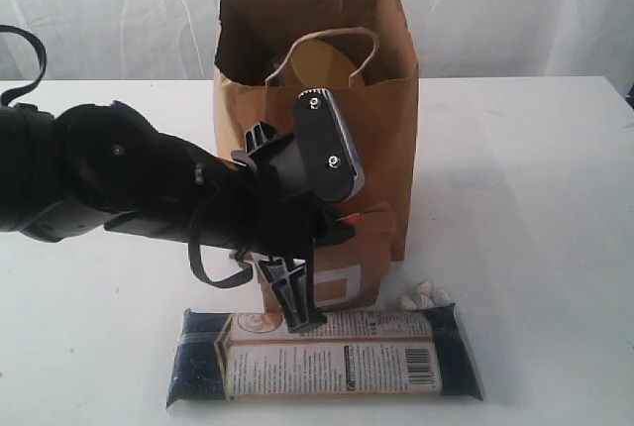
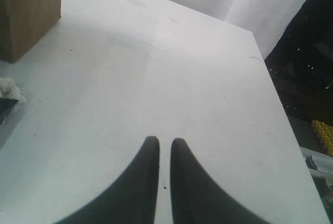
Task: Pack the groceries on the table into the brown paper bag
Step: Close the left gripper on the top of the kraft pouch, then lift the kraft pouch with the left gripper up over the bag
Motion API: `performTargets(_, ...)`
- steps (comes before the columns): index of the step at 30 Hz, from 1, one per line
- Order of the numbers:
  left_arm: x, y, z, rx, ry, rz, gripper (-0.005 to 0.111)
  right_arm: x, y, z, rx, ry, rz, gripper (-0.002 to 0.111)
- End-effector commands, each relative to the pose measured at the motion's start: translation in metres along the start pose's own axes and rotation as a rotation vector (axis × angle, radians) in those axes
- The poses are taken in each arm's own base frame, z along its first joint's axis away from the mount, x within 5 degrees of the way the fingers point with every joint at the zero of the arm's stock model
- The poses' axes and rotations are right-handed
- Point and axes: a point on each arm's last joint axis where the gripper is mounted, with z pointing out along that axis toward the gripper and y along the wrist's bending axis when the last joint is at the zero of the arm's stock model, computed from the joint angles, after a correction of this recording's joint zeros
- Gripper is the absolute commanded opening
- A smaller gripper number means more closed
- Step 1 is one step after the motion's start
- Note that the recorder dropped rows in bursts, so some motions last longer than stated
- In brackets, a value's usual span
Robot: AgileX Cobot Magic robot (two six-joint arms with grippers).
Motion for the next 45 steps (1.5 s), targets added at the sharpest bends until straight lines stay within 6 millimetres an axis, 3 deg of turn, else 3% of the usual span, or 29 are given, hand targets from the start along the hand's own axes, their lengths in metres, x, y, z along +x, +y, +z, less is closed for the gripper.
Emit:
performTargets(1,-0.010,0.003,-0.017,-0.025,-0.049,0.003,0.000,-0.001,0.000,0.000,0.002,-0.016,0.004,0.008)
performTargets(7,-0.026,0.005,-0.048,-0.047,-0.128,0.020,0.000,-0.001,0.000,0.000,0.002,-0.016,0.004,0.008)
performTargets(14,-0.035,-0.014,-0.086,0.132,-0.174,0.054,0.000,-0.001,0.000,0.000,0.002,-0.016,0.004,0.008)
performTargets(18,-0.047,-0.016,-0.128,0.083,-0.275,0.089,0.000,-0.001,0.000,0.000,0.002,-0.016,0.004,0.008)
performTargets(24,-0.060,-0.014,-0.222,-0.197,-0.534,0.137,0.000,-0.001,0.000,0.000,0.002,-0.016,0.004,0.008)
performTargets(29,-0.062,0.002,-0.255,-0.480,-0.652,0.092,0.000,-0.001,0.000,0.000,0.002,-0.016,0.004,0.008)
performTargets(36,-0.062,0.024,-0.269,-0.795,-0.680,0.084,0.000,-0.001,0.000,0.000,0.002,-0.016,0.004,0.008)
performTargets(39,-0.063,0.032,-0.259,-0.849,-0.652,0.083,0.000,-0.001,0.000,0.000,0.002,-0.016,0.004,0.008)
performTargets(45,-0.069,0.042,-0.219,-0.886,-0.533,0.286,0.000,-0.001,0.000,0.000,0.002,-0.016,0.004,0.008)
